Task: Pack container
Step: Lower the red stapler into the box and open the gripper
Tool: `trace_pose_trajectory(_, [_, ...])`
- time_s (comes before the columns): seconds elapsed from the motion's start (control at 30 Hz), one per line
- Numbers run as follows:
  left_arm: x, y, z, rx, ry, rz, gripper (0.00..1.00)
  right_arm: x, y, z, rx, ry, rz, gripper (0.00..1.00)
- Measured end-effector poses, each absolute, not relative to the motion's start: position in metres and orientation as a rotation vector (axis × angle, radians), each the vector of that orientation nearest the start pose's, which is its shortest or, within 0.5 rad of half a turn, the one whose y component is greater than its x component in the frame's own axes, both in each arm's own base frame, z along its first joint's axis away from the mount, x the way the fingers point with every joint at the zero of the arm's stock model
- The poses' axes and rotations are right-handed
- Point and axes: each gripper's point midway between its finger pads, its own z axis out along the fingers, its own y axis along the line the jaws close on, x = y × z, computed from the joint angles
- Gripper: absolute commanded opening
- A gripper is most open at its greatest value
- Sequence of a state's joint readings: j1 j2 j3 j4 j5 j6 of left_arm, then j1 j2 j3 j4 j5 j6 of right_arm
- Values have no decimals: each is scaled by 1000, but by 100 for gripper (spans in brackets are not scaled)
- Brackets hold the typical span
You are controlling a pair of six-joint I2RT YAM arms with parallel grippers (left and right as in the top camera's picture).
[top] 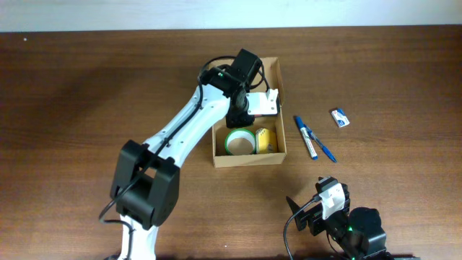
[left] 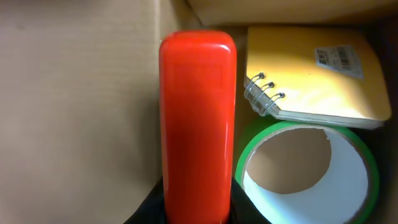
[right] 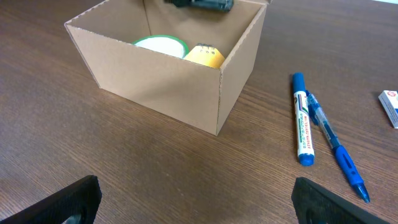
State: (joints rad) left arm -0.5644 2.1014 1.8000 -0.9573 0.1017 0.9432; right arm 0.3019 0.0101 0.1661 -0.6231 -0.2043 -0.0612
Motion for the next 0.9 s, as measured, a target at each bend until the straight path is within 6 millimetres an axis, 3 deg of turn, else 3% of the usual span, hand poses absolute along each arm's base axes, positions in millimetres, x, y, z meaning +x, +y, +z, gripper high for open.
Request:
trace_pose_trajectory(0.1, [395, -274, 82, 1964, 2050, -65, 2, 185, 94, 104, -496, 1985, 359, 99])
trace_pose_trajectory(0.3, [397, -278, 83, 1958, 2029, -61, 5, 185, 94, 104, -496, 1985, 359, 99])
trace_pose_trajectory(0.37, [397, -279, 83, 1957, 2029, -60, 23, 185, 94, 104, -496, 1985, 359, 99])
trace_pose_trajectory(0.4, [397, -279, 83, 1955, 2030, -61, 25, 185, 94, 104, -496, 1986, 359, 99])
trace_pose_trajectory(0.53, [398, -279, 84, 1946, 2033, -63, 55, 185, 94, 104, -496, 1986, 359, 99])
trace_pose_trajectory(0.9, [395, -278, 83, 1911, 2085, -79, 55, 185, 94, 104, -496, 1985, 359, 99])
